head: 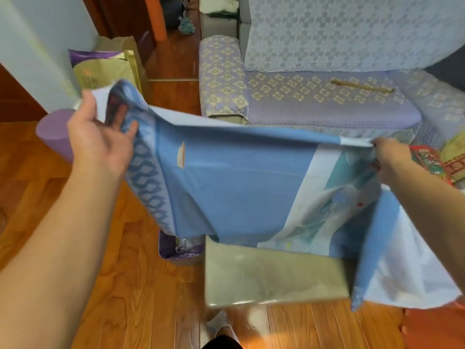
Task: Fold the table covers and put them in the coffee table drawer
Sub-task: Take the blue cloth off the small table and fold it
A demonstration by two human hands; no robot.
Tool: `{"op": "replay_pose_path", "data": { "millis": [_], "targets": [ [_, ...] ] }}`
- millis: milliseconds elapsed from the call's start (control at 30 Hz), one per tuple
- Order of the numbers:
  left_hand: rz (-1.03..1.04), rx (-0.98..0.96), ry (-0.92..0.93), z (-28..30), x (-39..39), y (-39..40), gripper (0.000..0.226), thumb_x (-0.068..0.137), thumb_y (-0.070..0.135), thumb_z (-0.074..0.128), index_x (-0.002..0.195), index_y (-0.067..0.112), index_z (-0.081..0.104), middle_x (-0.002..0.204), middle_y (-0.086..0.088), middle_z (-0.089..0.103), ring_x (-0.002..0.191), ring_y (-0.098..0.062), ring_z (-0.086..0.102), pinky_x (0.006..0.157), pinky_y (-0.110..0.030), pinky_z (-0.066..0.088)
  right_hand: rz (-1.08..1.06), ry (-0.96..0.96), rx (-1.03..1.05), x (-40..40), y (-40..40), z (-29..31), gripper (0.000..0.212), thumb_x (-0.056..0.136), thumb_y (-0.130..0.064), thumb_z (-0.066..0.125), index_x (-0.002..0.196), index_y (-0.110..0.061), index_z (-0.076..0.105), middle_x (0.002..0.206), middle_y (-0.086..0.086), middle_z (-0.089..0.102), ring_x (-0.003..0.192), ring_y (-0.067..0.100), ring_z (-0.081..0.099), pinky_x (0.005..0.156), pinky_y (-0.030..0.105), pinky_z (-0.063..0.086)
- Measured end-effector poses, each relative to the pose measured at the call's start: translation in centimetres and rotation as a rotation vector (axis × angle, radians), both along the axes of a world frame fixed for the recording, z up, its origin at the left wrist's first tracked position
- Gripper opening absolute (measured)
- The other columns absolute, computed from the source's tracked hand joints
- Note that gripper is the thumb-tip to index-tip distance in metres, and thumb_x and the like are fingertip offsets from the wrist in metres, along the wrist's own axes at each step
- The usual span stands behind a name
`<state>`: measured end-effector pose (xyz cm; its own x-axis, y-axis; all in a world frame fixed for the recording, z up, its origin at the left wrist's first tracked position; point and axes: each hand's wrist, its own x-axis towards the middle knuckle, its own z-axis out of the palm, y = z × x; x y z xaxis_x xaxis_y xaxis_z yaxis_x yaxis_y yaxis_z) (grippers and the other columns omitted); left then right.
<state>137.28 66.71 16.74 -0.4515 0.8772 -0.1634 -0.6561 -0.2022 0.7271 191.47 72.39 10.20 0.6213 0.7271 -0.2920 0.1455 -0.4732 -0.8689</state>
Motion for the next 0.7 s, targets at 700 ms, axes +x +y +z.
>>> {"op": "replay_pose_path", "data": {
  "millis": [700],
  "targets": [
    [-0.533,-1.102,0.337,-24.4,23.1,-6.0,0.017,0.103,0.02,0.048,0.106,0.023,0.064,0.092,-0.005,0.068,0.078,-0.022,0.067,0.07,-0.033,0.052,1.0,-0.323,-0.241,4.7,2.5,-19.5,0.023,0.096,-0.009,0.061,0.116,-0.005,0.072,0.121,0.017,0.069,0.113,0.032,0.064,0.1,0.033,0.045]
  ]
}}
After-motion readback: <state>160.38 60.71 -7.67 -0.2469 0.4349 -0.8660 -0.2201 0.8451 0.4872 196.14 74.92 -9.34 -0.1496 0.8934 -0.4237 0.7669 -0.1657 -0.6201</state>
